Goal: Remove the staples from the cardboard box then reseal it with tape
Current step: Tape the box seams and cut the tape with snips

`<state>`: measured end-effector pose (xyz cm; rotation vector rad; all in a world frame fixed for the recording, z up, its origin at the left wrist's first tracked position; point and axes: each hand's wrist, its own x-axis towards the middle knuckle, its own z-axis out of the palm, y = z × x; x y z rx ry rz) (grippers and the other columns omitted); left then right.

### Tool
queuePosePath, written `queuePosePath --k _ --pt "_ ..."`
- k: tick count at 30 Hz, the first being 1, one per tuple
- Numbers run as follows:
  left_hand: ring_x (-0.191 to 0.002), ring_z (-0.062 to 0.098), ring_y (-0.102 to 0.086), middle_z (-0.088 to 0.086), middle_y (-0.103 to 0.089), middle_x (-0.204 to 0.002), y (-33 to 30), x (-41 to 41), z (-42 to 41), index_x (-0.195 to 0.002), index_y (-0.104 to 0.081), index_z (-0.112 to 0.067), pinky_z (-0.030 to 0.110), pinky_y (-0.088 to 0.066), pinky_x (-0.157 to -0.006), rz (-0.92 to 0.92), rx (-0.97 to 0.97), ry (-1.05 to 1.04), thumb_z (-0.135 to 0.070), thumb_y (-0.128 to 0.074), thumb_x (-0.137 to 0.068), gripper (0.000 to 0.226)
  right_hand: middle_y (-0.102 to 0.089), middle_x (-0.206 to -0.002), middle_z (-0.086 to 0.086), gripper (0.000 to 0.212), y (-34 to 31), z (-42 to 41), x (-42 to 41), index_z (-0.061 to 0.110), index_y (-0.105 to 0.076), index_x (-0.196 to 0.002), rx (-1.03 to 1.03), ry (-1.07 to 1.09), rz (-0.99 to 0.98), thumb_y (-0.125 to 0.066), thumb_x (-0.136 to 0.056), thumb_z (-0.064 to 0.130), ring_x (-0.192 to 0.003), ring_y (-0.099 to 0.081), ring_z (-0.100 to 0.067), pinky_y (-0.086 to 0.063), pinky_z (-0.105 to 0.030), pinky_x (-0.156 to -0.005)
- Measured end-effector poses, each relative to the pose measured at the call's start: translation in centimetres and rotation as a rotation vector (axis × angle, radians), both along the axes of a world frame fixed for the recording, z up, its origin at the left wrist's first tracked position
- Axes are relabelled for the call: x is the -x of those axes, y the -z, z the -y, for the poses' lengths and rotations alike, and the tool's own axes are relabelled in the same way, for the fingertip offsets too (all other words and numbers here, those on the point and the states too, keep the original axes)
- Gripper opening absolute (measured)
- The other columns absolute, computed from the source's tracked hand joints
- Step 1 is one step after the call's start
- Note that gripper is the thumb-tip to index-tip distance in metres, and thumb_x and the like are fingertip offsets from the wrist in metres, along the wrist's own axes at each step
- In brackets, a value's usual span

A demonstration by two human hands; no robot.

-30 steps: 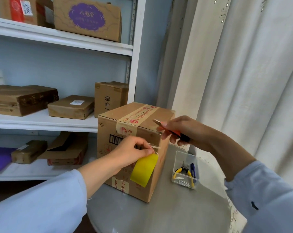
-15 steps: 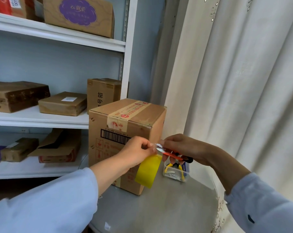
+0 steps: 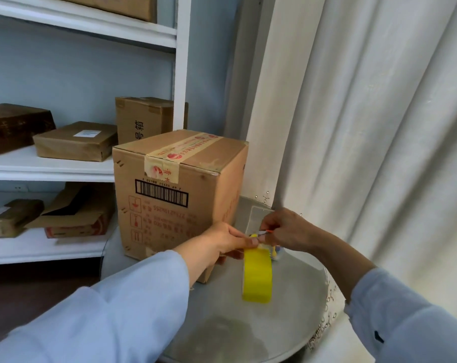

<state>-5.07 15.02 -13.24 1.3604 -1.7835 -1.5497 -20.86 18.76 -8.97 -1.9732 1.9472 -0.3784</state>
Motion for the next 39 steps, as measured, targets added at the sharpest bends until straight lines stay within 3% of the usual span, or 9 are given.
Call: queuePosePath --k 5,7,10,15,20,24,27,33,39 --pt "-0.048 0.0 -0.058 -0.002 -0.065 -0.068 2.3 1.3 0.6 -0.099 -0.058 -0.01 0.014 -0.028 -0.038 0.068 -0.051 0.005 -0.038 -0.076 -0.077 0.039 -0.057 -0.065 -0.001 0.017 3.1 0.1 1.8 0.018 -0.064 -0.064 -0.031 0.069 0.096 -0.065 -0.08 0.011 -0.067 -0.053 -0.014 -0.044 -0.03 -0.066" --pt "-0.054 0.002 -0.059 0.001 -0.064 -0.074 3.2 0.6 0.9 -0.118 -0.044 -0.011 0.016 -0.031 -0.038 0.092 -0.051 -0.018 -0.035 -0.077 -0.076 0.059 -0.059 -0.068 -0.004 0.011 4.2 0.4 2.7 0.005 -0.071 -0.075 -0.03 0.107 0.135 -0.065 -0.082 0.011 -0.066 -0.055 -0.014 -0.047 -0.028 -0.065" --pt "-0.065 0.004 -0.059 -0.001 -0.055 -0.093 4.5 0.1 0.7 -0.146 -0.024 -0.016 0.016 -0.036 -0.038 0.097 -0.031 0.024 -0.032 -0.072 -0.082 0.082 -0.062 -0.073 -0.007 0.02 5.7 0.5 3.6 -0.005 -0.072 -0.091 -0.069 0.168 0.23 -0.064 -0.088 0.014 -0.063 -0.055 -0.009 -0.044 -0.015 -0.059" --pt "-0.075 0.008 -0.059 0.004 -0.051 -0.11 6.2 0.6 0.9 -0.141 -0.036 -0.014 0.018 -0.045 -0.046 0.09 -0.008 0.079 -0.029 -0.06 -0.092 0.057 -0.062 -0.077 -0.01 0.019 6.5 1.5 3.7 -0.003 -0.071 -0.096 -0.047 0.218 0.257 -0.06 -0.091 0.011 -0.066 -0.054 -0.011 -0.042 -0.018 -0.062" --pt "-0.086 0.012 -0.059 0.008 -0.053 -0.125 6.6 0.9 1.0 -0.139 -0.039 -0.015 0.018 -0.048 -0.049 0.094 -0.022 0.104 -0.026 -0.057 -0.094 0.05 -0.06 -0.084 -0.009 0.02 7.1 2.3 3.8 0.001 -0.069 -0.102 -0.073 0.227 0.202 -0.053 -0.091 0.006 -0.081 -0.054 -0.018 -0.042 -0.026 -0.073" --pt "-0.086 0.011 -0.059 0.008 -0.054 -0.123 6.5 0.6 1.0 -0.14 -0.039 -0.015 0.017 -0.047 -0.048 0.084 -0.032 0.126 -0.025 -0.056 -0.094 0.049 -0.062 -0.113 -0.01 0.035 7.0 2.5 4.1 0.01 -0.06 -0.126 -0.102 0.226 0.155 -0.052 -0.092 0.008 -0.092 -0.052 -0.016 -0.04 -0.025 -0.08" --pt "-0.09 0.012 -0.059 0.006 -0.055 -0.118 6.6 0.3 0.7 -0.139 -0.039 -0.016 0.017 -0.048 -0.05 0.082 -0.034 0.139 -0.025 -0.056 -0.095 0.048 -0.054 -0.131 -0.012 0.039 7.2 2.4 4.2 0.014 -0.054 -0.133 -0.106 0.249 0.17 -0.05 -0.094 0.011 -0.103 -0.049 -0.019 -0.037 -0.025 -0.086" --pt "-0.091 0.013 -0.059 0.004 -0.052 -0.111 6.4 -0.1 0.1 -0.14 -0.037 -0.014 0.017 -0.05 -0.054 0.085 -0.012 0.167 -0.024 -0.055 -0.095 0.049 -0.05 -0.139 -0.01 0.034 8.8 2.3 4.0 0.008 -0.057 -0.129 -0.132 0.313 0.294 -0.042 -0.099 0.01 -0.126 -0.045 -0.024 -0.034 -0.027 -0.099" --pt "-0.092 0.013 -0.059 0.005 -0.053 -0.11 5.5 -0.9 0.2 -0.14 -0.039 -0.015 0.02 -0.051 -0.059 0.093 0.024 0.175 -0.025 -0.056 -0.095 0.049 -0.049 -0.139 -0.011 0.039 8.2 2.2 3.4 0.006 -0.05 -0.135 -0.122 0.311 0.321 -0.04 -0.102 0.024 -0.125 -0.045 -0.024 -0.031 -0.025 -0.093"
